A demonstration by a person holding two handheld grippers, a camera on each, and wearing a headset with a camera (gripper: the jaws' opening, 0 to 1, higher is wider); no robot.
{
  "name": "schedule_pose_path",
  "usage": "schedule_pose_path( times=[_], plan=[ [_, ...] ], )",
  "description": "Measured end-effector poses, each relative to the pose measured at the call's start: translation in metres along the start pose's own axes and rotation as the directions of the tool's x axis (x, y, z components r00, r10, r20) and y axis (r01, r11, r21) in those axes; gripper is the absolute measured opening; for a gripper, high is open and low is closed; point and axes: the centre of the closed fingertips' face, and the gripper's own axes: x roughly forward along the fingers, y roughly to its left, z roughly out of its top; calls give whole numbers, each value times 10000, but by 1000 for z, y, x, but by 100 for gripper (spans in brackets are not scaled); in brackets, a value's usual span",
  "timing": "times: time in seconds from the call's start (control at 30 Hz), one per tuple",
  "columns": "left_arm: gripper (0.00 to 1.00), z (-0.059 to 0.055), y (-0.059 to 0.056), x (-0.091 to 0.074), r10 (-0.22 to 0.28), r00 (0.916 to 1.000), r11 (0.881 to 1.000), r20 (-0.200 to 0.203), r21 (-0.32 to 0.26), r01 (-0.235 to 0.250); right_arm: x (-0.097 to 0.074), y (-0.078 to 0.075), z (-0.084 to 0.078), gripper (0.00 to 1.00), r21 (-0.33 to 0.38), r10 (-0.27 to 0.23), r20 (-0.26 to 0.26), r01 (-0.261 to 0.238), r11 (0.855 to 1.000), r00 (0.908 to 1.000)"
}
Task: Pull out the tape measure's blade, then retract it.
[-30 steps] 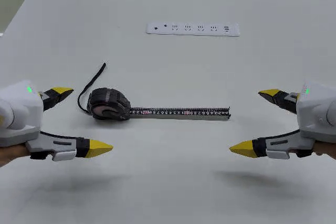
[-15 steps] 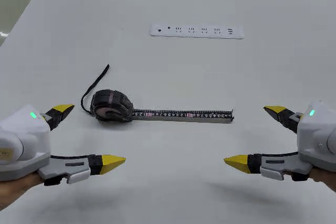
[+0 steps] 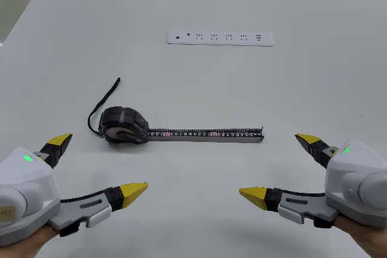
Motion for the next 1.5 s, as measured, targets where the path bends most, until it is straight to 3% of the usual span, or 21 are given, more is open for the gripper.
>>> schedule_pose_path(
  times=[0.13,0.3,0.4,0.7,0.73,1.03,1.13,1.3,1.4,1.5],
  plan=[
    [100,1,-9,0,-44,9999,9999,97,111,43,2,7,0,96,35,-145,27,145,9999,9999],
    [100,7,-4,-3,613,9972,9974,436,-402,-595,3,11,4,95,275,-453,123,449,9986,9989],
    [100,9,-7,-4,850,9950,9959,524,-368,-832,3,16,6,95,266,-423,142,419,9988,9990],
    [99,10,-8,-1,1067,9931,9936,482,-412,-1048,-1,9,8,95,491,-791,192,781,9957,9967],
    [98,13,-8,-1,1044,9926,9941,628,-365,-1022,-1,9,8,95,499,-786,198,775,9957,9967],
    [98,12,-7,0,1245,9913,9913,433,-490,-1223,-1,12,6,95,471,-726,120,720,9963,9973],
    [98,13,-12,2,1013,9936,9919,493,-824,-971,-1,12,4,95,440,-694,62,691,9966,9976],
    [99,14,-10,3,1125,9923,9904,515,-870,-1077,-1,12,4,95,413,-672,38,670,9969,9977],
    [99,16,-9,4,1247,9904,9886,595,-929,-1189,0,13,4,95,373,-580,69,577,9976,9983],
    [99,18,-3,11,1653,9847,9830,553,-899,-1600,5,12,0,95,186,-366,-63,367,9992,9993]
  ],
)
